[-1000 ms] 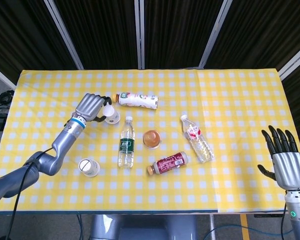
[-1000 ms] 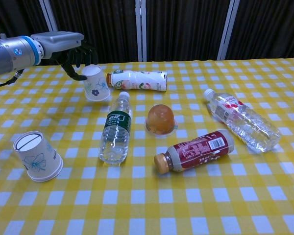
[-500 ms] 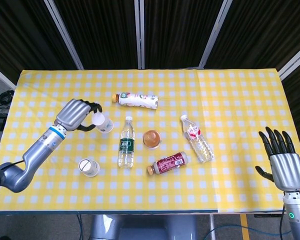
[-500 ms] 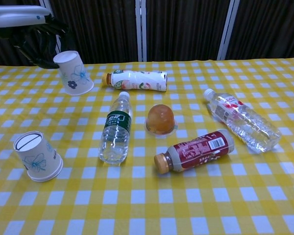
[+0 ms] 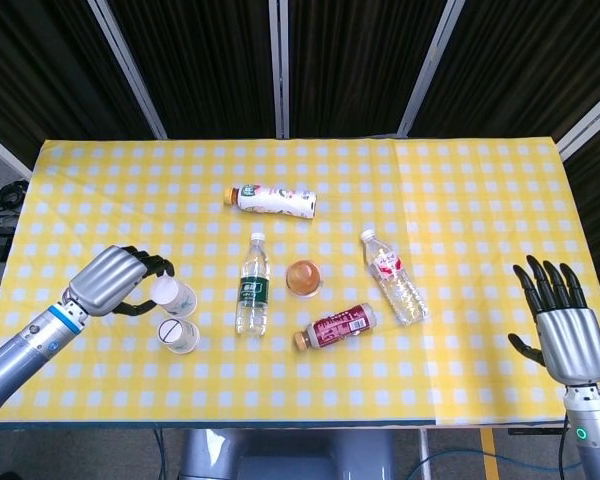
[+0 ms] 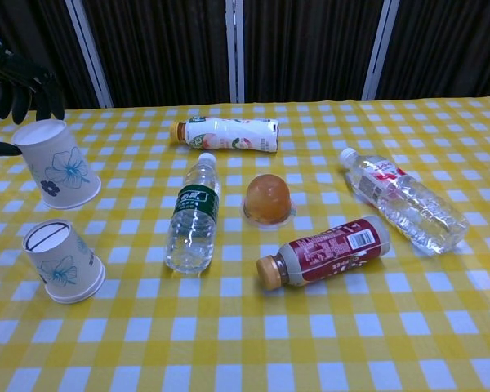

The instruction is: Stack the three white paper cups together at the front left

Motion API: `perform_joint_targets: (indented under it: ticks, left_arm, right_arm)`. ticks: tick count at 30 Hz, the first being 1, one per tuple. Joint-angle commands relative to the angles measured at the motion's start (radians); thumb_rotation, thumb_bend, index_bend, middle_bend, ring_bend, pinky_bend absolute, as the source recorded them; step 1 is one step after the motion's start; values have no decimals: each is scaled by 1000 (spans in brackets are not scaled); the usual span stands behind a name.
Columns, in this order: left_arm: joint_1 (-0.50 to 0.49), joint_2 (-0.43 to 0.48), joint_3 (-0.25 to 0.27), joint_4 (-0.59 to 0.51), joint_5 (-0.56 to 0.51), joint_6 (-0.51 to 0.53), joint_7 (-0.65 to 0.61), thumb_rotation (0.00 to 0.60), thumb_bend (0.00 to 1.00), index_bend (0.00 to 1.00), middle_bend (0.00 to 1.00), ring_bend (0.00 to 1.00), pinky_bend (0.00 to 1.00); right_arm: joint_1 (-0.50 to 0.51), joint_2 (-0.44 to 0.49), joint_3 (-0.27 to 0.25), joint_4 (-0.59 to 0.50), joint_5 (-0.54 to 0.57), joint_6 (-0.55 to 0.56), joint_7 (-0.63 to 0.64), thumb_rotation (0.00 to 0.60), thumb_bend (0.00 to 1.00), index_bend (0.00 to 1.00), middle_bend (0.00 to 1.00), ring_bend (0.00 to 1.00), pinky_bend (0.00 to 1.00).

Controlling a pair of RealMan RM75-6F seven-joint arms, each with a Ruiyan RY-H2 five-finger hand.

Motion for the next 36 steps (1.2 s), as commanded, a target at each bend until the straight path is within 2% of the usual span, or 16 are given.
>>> perform_joint_targets:
  ticks: [1, 8, 19, 26, 36]
  left_arm:
    - [14, 3, 15, 6, 21, 15, -5, 600, 309, 486, 476, 465, 478]
    - [47, 8, 45, 25, 71, 63, -57, 600, 309, 487, 477, 465, 478]
    - [46, 32, 82, 8, 134, 62, -145, 600, 309, 488, 478, 465, 478]
    - [46, 38, 90, 12, 140, 49, -143, 600, 309, 489, 478, 465, 477]
    - [55, -4, 83, 42, 132, 43, -79, 600, 309, 485, 478, 465, 477]
  right_arm:
    - [-1, 1, -1, -1, -3, 2, 3, 600, 0, 0, 0, 0, 0]
    - [-3, 4, 0, 2, -3, 6, 13, 600, 0, 0, 0, 0, 0]
    - [-3, 3, 0, 3, -3, 5, 8, 600, 0, 0, 0, 0, 0]
    - [-4, 2, 2, 2, -1, 6, 4, 600, 0, 0, 0, 0, 0]
    - [-5, 2, 1, 1, -2, 6, 3, 600, 0, 0, 0, 0, 0]
